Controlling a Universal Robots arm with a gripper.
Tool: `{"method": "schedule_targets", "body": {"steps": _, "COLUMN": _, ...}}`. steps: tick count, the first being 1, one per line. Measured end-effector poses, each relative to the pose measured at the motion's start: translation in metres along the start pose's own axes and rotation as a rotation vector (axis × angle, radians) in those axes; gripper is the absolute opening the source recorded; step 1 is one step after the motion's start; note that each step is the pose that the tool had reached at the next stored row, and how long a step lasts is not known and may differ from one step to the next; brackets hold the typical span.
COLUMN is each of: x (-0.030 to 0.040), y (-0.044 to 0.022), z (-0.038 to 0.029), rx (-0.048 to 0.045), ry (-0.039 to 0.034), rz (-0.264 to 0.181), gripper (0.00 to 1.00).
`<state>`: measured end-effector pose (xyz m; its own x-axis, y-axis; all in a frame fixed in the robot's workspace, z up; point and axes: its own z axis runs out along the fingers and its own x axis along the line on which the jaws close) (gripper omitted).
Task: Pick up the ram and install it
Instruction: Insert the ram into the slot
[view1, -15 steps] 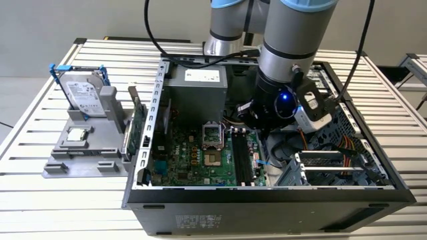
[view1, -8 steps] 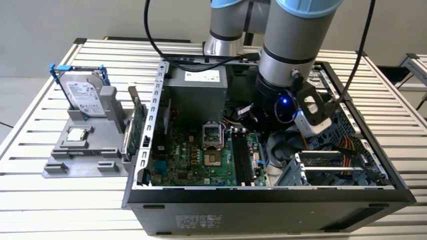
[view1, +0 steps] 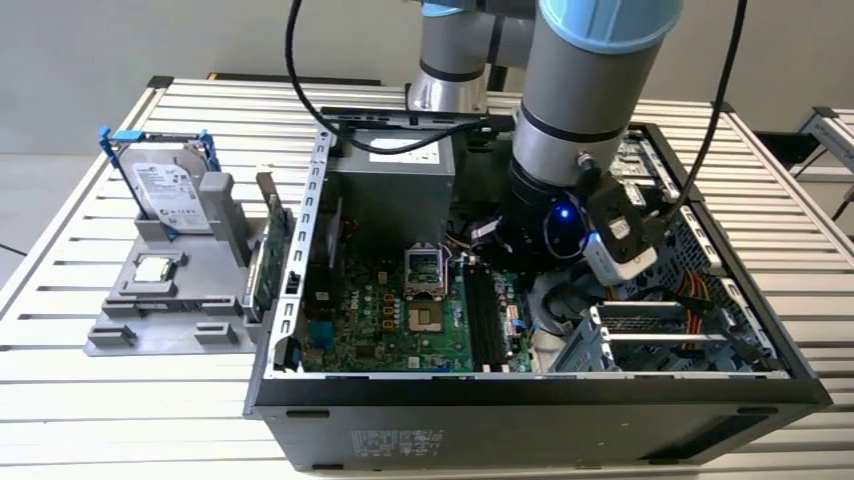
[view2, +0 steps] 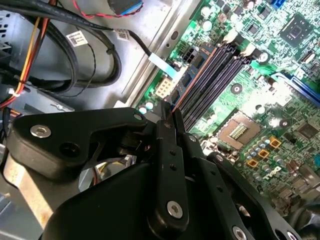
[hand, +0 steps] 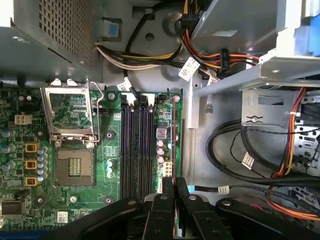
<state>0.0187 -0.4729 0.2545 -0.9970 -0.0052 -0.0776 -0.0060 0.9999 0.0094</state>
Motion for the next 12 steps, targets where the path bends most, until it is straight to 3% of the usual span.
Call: {"method": "schedule_targets", "body": {"steps": 12, "x": 0.0061, "y": -0.0049, "z": 0.0094, "rx": 0.0011, "ry": 0.0013, "rz": 0.0, "gripper": 0.0}}
